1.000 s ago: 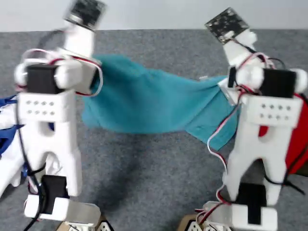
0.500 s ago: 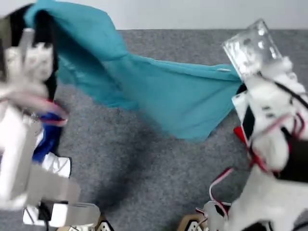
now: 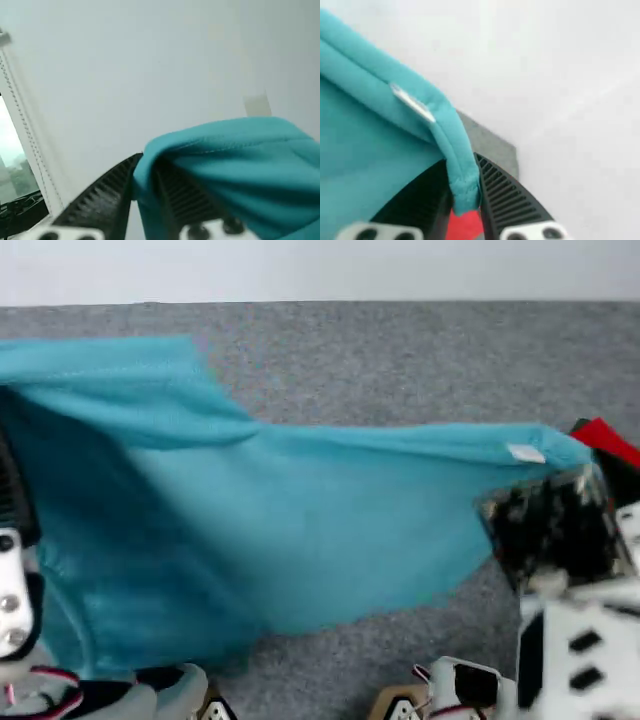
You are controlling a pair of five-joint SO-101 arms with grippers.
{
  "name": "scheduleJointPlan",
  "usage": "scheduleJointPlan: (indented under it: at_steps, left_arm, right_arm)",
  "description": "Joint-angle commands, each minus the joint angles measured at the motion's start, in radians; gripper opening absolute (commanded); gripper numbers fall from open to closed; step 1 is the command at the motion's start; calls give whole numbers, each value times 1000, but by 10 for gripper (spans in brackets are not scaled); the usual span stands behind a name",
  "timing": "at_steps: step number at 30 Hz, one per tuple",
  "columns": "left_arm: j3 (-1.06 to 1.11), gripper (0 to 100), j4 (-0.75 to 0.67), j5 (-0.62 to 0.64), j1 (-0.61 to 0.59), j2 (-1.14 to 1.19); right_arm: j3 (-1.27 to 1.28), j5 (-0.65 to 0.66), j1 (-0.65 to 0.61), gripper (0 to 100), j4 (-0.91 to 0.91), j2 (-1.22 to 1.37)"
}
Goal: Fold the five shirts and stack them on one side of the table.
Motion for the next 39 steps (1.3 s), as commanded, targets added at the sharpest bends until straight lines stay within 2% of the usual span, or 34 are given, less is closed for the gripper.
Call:
scheduleJointPlan:
  at_steps: [1, 6, 10, 13, 17, 22, 25, 30, 35, 39]
  left_arm:
    - [173, 5, 20, -38, -2, -77]
    - [536, 5, 18, -63, 0, -176]
    - [866, 5, 14, -64, 6, -213]
    - [1110, 5, -52, -77, 2, -207]
    - [1400, 5, -299, -130, 0, -193]
    - [1650, 5, -718, -127, 0, -121]
    - [1693, 5, -902, -126, 0, -18]
    - [1600, 5, -1053, -83, 0, 196]
    - [1385, 5, -1105, -64, 0, 407]
    - [1181, 5, -1105, -64, -3, 580]
  right_arm:
    - [-35, 54, 19, 9, 33, -2]
    - [138, 130, 16, 9, 33, 5]
    - [393, 158, 4, 9, 15, 5]
    - [603, 161, -45, 9, -56, 2]
    - [841, 155, -94, 9, -260, 4]
    - [1088, 157, -101, 9, -677, 7]
    - [1200, 161, -101, 9, -911, 25]
    - [1212, 157, -99, 9, -1175, 194]
    - [1062, 157, -101, 9, -1316, 450]
    - [839, 153, -102, 9, -1320, 657]
